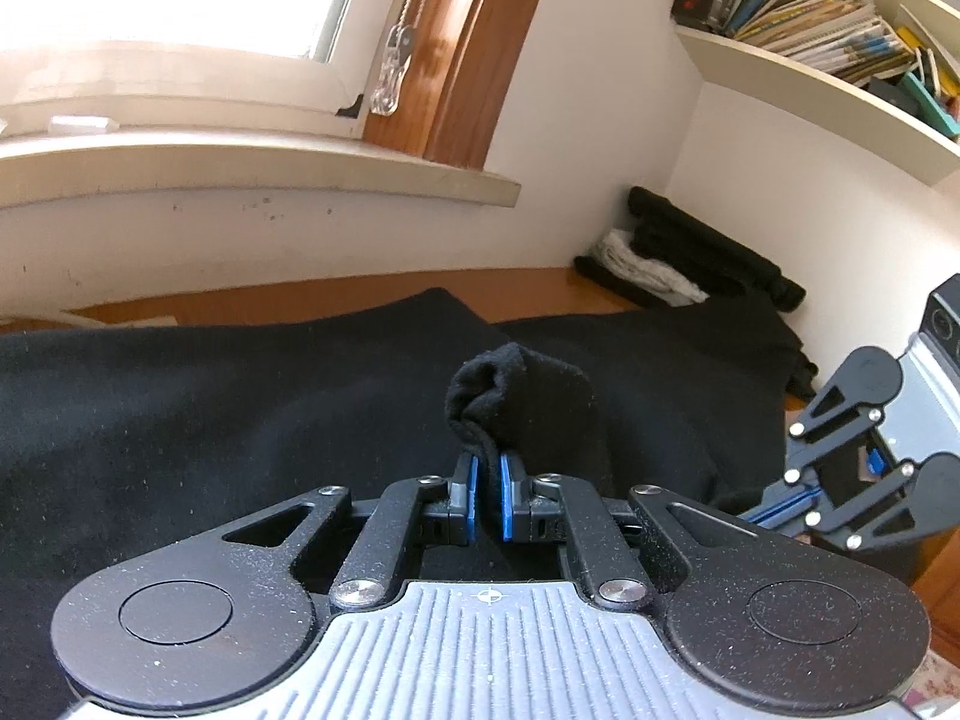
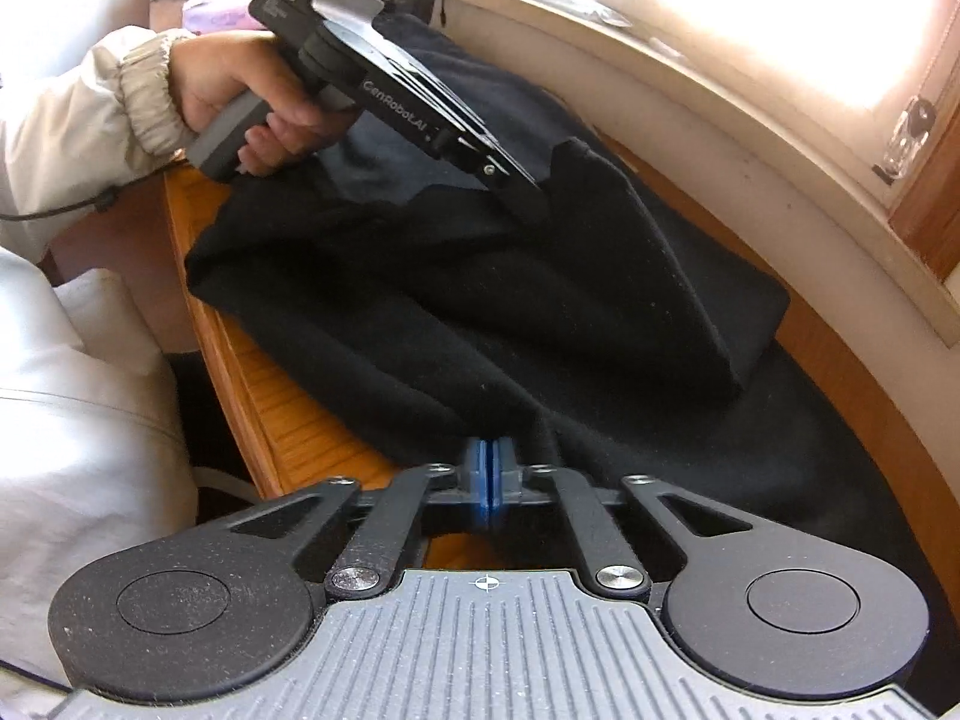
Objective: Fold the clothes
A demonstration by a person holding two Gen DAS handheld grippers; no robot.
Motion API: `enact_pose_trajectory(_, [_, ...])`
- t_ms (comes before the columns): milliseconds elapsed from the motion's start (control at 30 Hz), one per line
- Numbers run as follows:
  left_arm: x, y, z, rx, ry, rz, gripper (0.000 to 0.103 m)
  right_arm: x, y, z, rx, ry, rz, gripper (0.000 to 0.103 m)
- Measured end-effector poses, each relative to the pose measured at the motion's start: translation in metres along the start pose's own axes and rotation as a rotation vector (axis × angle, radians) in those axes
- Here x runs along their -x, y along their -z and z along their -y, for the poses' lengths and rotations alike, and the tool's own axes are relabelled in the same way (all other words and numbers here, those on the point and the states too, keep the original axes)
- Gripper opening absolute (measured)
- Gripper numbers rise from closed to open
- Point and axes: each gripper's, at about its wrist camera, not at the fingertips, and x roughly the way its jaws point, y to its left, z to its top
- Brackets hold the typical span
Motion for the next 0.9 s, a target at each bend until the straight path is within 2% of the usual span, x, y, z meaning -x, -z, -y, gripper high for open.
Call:
enact_pose_trajectory(200, [0.015,-0.015,0.013,-0.011,0.037,0.042,0.008,0.039,0.004,-0.014,0.007,0.001,0.053,0.002])
enact_pose_trajectory(333, [0.026,-0.026,0.029,-0.045,0.062,0.074,0.008,0.047,0.012,-0.027,0.022,-0.033,0.024,0.002])
enact_pose_trajectory(467, [0.021,-0.029,0.045,-0.077,0.114,0.05,0.008,0.038,0.019,-0.028,0.017,-0.055,-0.024,0.002])
enact_pose_trajectory(533, [0.014,-0.026,0.054,-0.094,0.141,0.024,0.008,0.04,0.018,-0.024,-0.003,-0.037,0.008,0.003])
enact_pose_trajectory(633, [0.001,-0.019,0.067,-0.115,0.188,-0.022,0.008,0.049,0.016,-0.019,-0.067,-0.029,0.103,0.016])
enact_pose_trajectory(667, [-0.002,-0.016,0.071,-0.115,0.212,-0.04,0.008,0.047,0.014,-0.019,-0.086,-0.023,0.129,0.029])
enact_pose_trajectory(700, [-0.006,-0.013,0.074,-0.12,0.227,-0.056,0.008,0.044,0.014,-0.02,-0.106,-0.009,0.147,0.037])
enact_pose_trajectory(800, [-0.014,-0.006,0.084,-0.144,0.251,-0.095,0.008,0.033,0.02,-0.02,-0.145,-0.035,0.148,0.036])
enact_pose_trajectory(900, [-0.012,-0.002,0.086,-0.154,0.25,-0.097,0.008,0.034,0.029,-0.017,-0.179,-0.023,0.163,0.037])
